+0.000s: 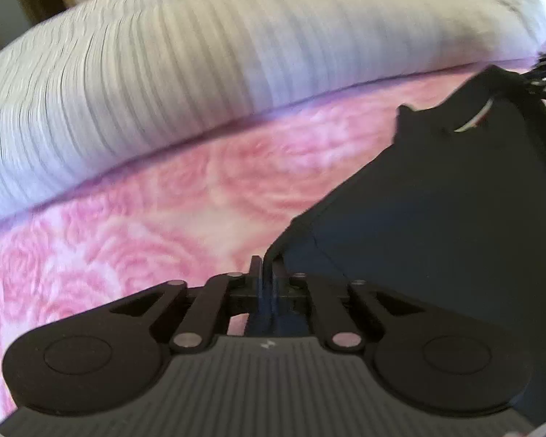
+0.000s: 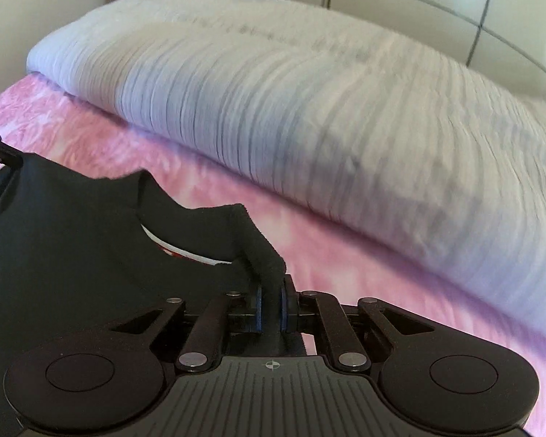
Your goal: Fold clothes
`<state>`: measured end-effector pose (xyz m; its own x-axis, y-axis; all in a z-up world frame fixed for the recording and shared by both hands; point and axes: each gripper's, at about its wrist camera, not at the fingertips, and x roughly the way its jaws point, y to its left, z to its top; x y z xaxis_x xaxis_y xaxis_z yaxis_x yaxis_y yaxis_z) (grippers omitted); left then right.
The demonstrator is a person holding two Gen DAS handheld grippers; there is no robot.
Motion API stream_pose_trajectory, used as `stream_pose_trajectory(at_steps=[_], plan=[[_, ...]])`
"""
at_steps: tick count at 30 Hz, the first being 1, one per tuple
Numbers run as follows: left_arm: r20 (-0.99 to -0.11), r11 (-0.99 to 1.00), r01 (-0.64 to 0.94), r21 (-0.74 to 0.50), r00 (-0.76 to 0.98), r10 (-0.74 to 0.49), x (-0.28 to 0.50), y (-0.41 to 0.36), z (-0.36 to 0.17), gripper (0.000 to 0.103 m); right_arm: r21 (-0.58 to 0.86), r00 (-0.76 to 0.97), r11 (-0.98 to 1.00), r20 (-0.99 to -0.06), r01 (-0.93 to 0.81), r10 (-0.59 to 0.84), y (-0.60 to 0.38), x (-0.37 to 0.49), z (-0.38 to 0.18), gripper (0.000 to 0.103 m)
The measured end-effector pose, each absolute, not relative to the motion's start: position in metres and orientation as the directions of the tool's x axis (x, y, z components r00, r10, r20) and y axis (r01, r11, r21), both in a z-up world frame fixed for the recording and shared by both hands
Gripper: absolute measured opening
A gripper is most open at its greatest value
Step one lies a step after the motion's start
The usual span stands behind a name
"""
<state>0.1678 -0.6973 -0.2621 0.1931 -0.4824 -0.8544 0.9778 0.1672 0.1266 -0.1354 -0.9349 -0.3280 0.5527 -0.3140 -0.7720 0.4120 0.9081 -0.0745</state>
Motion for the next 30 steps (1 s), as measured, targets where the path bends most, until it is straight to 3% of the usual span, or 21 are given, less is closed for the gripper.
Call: stream_pose_trajectory(at_steps=[1, 2, 3, 7, 11, 15, 20, 22, 23, 24, 26, 28, 30], plan=[[-0.85, 0.182, 0.974, 0.133, 0.207, -0.485, 0.166, -0.696, -0.262, 0.013, -0.088, 0.55, 0.899, -0.764, 0.429, -0.338, -0.934, -0.136, -0.328, 0.026], [-0.844, 0.198, 0.97, 0.142, 0.223, -0.487, 0.164, -0.694, -0.261, 0.013, -0.094, 0.553, 0.888, -0.751, 0.45, -0.36, -0.932, -0.14, -0.326, 0.042], [-0.834, 0.215, 0.963, 0.163, 0.251, -0.491, 0.16, -0.689, -0.257, 0.013, -0.079, 0.572, 0.874, -0.727, 0.479, -0.379, -0.932, -0.153, -0.32, 0.048], [-0.79, 0.228, 0.947, 0.225, 0.314, -0.527, 0.143, -0.674, -0.232, 0.023, -0.012, 0.541, 0.765, -0.7, 0.644, -0.466, -0.935, -0.235, -0.296, 0.053], [-0.783, 0.196, 0.964, 0.182, 0.263, -0.564, 0.106, -0.67, -0.212, 0.025, 0.019, 0.405, 0.623, -0.776, 0.782, -0.483, -0.922, -0.351, -0.295, 0.054], [-0.809, 0.079, 0.993, 0.089, 0.119, -0.576, 0.045, -0.679, -0.212, 0.025, 0.08, 0.311, 0.504, -0.865, 0.86, -0.393, -0.879, -0.45, -0.311, 0.054], [-0.825, -0.078, 0.996, -0.05, -0.085, -0.559, -0.053, -0.698, -0.221, 0.025, 0.352, 0.441, 0.341, -0.867, 0.871, -0.232, -0.835, -0.51, -0.332, 0.054], [-0.839, -0.163, 0.986, -0.027, -0.111, -0.532, -0.091, -0.702, -0.229, 0.025, 0.379, 0.46, 0.354, -0.87, 0.855, -0.178, -0.829, -0.51, -0.34, 0.054], [-0.846, -0.205, 0.979, -0.017, -0.123, -0.518, -0.11, -0.705, -0.233, 0.025, 0.387, 0.463, 0.361, -0.873, 0.848, -0.153, -0.827, -0.511, -0.344, 0.046], [-0.854, -0.246, 0.969, -0.007, -0.134, -0.503, -0.129, -0.707, -0.237, 0.025, 0.373, 0.451, 0.377, -0.881, 0.848, -0.143, -0.828, -0.51, -0.346, 0.009], [-0.868, -0.329, 0.944, 0.011, -0.154, -0.472, -0.167, -0.712, -0.245, 0.025, 0.306, 0.409, 0.444, -0.899, 0.842, -0.156, -0.837, -0.506, -0.339, 0.009], [-0.871, -0.367, 0.93, 0.014, -0.169, -0.461, -0.191, -0.712, -0.248, 0.025, 0.14, 0.352, 0.57, -0.893, 0.81, -0.281, -0.845, -0.504, -0.309, 0.009], [-0.864, -0.348, 0.937, -0.005, -0.18, -0.471, -0.196, -0.712, -0.243, 0.025, -0.223, 0.248, 0.63, -0.783, 0.744, -0.57, -0.841, -0.504, -0.265, 0.009]])
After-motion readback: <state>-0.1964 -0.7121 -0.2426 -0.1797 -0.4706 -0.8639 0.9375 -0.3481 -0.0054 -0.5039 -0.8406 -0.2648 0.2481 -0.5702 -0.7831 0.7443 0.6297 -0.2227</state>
